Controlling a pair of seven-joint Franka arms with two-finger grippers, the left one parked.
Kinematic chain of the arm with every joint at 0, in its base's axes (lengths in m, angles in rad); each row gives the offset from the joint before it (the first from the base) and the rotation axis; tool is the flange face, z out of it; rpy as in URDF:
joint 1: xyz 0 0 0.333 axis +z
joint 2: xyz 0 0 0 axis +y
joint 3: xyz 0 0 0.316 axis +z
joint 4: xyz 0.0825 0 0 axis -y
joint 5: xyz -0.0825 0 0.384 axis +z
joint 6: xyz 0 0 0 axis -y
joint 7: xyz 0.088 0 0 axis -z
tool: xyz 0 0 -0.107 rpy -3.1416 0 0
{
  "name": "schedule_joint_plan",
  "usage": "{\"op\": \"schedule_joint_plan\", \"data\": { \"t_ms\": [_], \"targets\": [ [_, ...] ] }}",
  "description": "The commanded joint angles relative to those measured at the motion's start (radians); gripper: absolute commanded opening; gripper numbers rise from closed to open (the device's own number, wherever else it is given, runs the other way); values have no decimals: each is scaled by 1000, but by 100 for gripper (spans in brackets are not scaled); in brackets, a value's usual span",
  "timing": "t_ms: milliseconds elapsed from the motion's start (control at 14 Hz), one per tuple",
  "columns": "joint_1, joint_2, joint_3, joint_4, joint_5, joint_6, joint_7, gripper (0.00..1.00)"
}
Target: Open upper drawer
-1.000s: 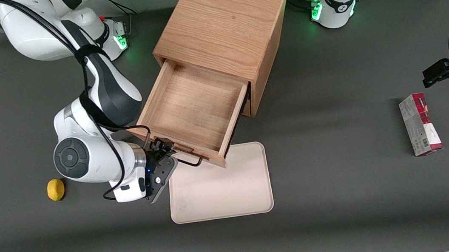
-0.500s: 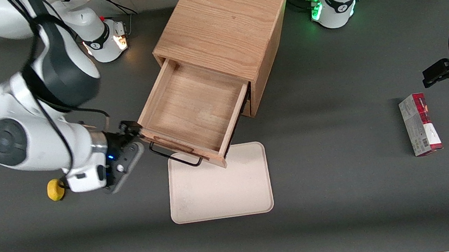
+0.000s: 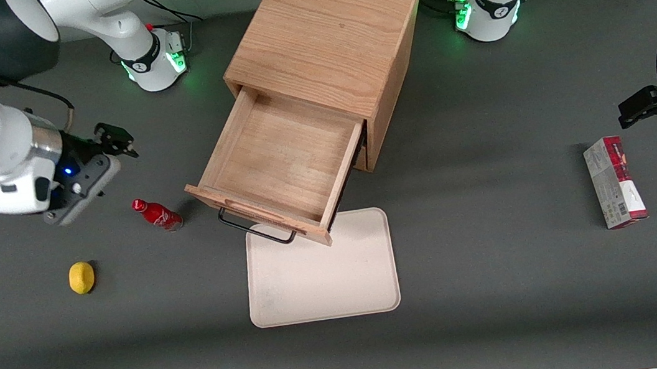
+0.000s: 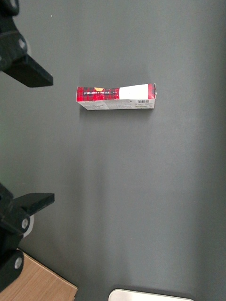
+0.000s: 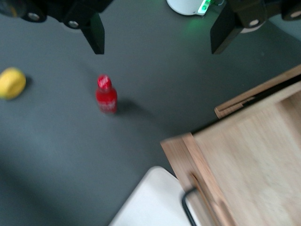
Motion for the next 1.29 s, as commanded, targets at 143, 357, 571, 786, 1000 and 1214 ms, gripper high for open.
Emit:
{"op": "schedule_joint_plan", "data": {
  "t_ms": [143, 357, 571, 786, 1000, 1214],
  "targets": [
    [-2, -39, -78, -34, -18, 23, 214, 100],
    [-3, -41, -109, -4, -16, 22, 268, 100],
    [0, -58, -109, 6, -19, 40, 309, 100],
    [3, -114, -108, -64, -34, 87, 316, 100],
    [-94, -148, -12, -103, -41, 109, 320, 100],
    [-135, -110, 20, -40, -38, 89, 316, 100]
  ]
}}
